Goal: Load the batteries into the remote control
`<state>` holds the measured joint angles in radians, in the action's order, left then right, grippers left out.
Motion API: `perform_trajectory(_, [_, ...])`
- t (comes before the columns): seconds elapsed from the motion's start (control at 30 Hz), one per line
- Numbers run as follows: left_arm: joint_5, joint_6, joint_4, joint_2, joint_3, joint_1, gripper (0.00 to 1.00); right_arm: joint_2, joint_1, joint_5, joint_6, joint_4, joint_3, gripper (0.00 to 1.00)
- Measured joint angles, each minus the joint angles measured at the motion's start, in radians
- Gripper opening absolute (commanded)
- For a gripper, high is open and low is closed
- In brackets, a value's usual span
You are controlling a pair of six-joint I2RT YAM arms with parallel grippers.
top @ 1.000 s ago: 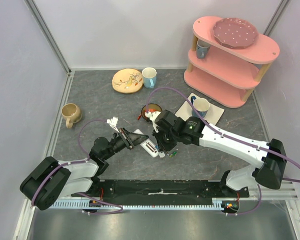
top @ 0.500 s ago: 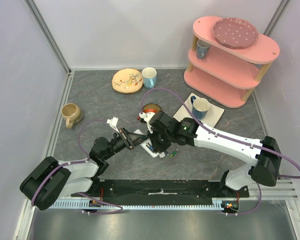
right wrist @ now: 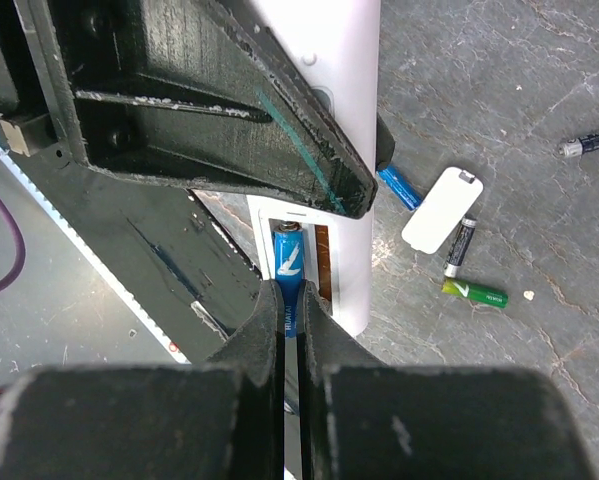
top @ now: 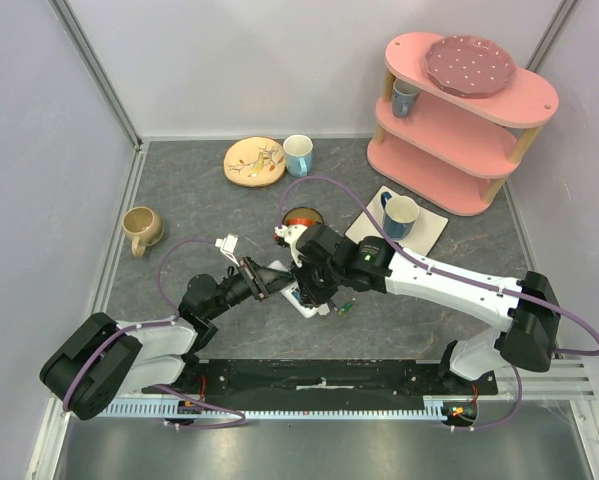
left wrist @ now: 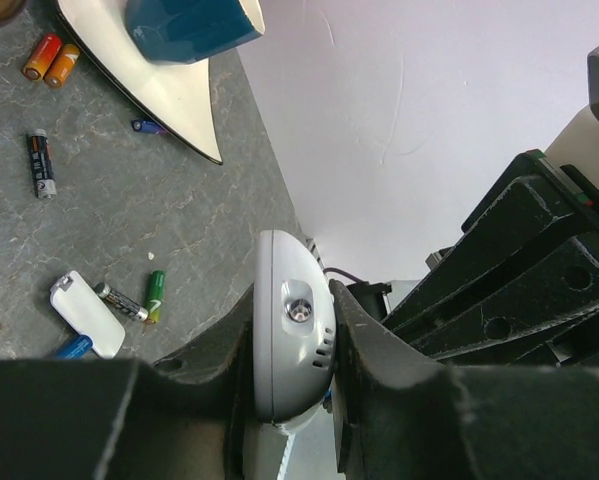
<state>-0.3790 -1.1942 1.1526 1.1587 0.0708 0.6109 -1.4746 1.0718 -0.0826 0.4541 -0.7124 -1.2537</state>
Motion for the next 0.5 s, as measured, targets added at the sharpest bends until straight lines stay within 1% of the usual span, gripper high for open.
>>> perform_trajectory(0.5, [-0.033,-0.037,0.032,0.053,0.002,0.0,0.02,-0.009,0.005,0.001,0.0,0.0,0.0,0.0])
